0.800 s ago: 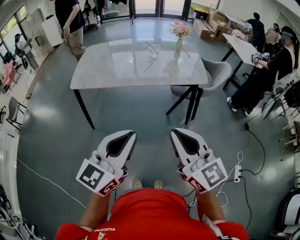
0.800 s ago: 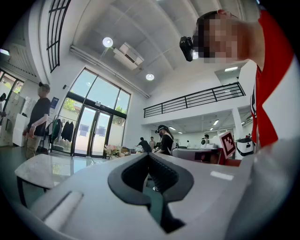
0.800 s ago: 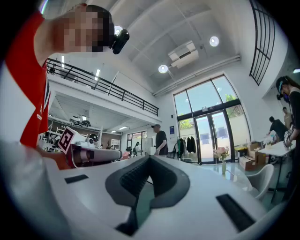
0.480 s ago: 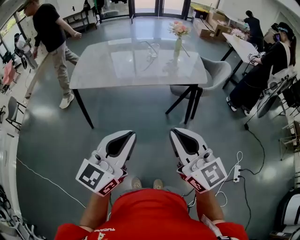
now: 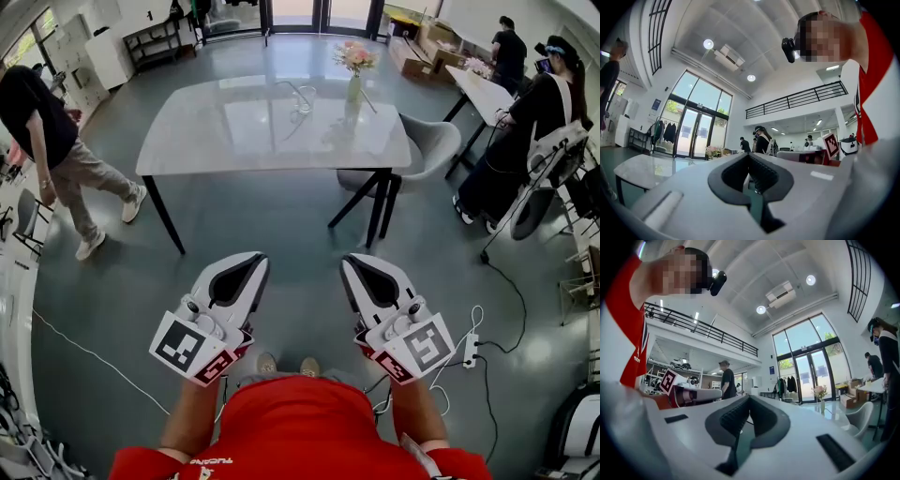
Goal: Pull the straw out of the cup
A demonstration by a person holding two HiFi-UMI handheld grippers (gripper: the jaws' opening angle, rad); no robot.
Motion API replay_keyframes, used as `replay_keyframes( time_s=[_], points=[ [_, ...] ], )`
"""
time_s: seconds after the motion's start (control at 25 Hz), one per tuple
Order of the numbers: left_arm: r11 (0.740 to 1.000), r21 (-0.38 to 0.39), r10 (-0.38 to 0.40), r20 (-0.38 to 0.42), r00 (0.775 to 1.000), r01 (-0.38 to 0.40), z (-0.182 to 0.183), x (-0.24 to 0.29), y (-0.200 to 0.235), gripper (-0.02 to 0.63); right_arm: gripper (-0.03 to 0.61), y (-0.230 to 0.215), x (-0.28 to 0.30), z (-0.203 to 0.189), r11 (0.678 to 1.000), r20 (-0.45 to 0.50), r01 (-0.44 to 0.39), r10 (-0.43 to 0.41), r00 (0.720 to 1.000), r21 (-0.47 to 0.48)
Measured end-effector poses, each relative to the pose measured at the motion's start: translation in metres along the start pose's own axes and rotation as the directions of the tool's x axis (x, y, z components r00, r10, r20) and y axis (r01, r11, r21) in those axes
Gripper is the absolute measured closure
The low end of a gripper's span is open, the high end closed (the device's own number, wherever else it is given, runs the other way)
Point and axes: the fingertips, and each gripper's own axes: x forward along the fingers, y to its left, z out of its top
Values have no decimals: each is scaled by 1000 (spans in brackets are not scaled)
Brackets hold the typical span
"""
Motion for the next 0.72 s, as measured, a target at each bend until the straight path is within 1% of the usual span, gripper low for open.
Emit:
replay_keyframes(
  time_s=[0.24,0.4,0.6,0.72],
  points=[
    [999,9,38,16,999,-38,-3,23,-10,609,578,-22,-21,-4,1000,-3,-7,7,1000,-7],
    [999,5,47,6,999,-47,-12,39,-12,609,578,-38,-27,-11,1000,-9,0,0,1000,4],
    [999,11,48,2,999,-48,-16,59,5,609,578,-58,-13,-16,1000,-14,6,-6,1000,2],
    [999,14,45,2,999,-45,-19,76,24,609,578,-74,5,-18,1000,-14,10,-10,1000,-7]
  ],
)
